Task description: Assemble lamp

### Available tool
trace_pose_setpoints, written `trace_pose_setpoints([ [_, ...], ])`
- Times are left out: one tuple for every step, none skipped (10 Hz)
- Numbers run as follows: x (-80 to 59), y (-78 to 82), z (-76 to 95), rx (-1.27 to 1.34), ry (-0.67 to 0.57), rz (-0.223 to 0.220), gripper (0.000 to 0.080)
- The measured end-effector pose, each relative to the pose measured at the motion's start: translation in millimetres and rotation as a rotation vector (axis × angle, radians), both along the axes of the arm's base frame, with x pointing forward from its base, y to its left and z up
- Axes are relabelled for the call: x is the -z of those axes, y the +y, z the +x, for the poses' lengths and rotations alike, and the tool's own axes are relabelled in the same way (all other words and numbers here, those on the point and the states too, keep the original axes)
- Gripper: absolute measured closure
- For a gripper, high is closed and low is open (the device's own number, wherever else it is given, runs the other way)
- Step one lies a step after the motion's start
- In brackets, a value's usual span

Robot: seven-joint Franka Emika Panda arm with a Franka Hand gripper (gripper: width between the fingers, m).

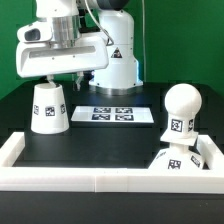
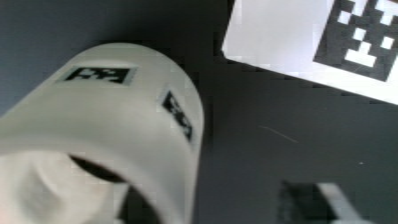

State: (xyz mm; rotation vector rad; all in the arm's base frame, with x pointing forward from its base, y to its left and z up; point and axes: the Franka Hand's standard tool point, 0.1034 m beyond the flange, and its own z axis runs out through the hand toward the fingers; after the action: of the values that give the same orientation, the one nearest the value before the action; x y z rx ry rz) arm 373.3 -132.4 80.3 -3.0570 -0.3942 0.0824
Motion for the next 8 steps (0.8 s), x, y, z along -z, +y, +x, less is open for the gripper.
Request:
trace_pose_setpoints([
  [0.0,0.0,0.0,0.000,0.000,0.000,0.0676],
  [-0.8,0.1,0.8,-0.001,-0.002,0.000,0.0676],
  [-0.7,0.1,0.6,0.000,-0.002,0.000,0.0752],
  [-0.7,0.0,0.6,0.000,-0.002,0.000,0.0752],
  [-0.7,0.1,0.6,0.000,-0.002,0.000,0.0752],
  [-0.7,0.1,0.6,0.000,-0.002,0.000,0.0752],
  [-2.3,4.7,1.1,0.013,0.006,0.005,0.0752],
  [-11.1,19.9,5.2,0.023,0.017,0.022,0.0752],
])
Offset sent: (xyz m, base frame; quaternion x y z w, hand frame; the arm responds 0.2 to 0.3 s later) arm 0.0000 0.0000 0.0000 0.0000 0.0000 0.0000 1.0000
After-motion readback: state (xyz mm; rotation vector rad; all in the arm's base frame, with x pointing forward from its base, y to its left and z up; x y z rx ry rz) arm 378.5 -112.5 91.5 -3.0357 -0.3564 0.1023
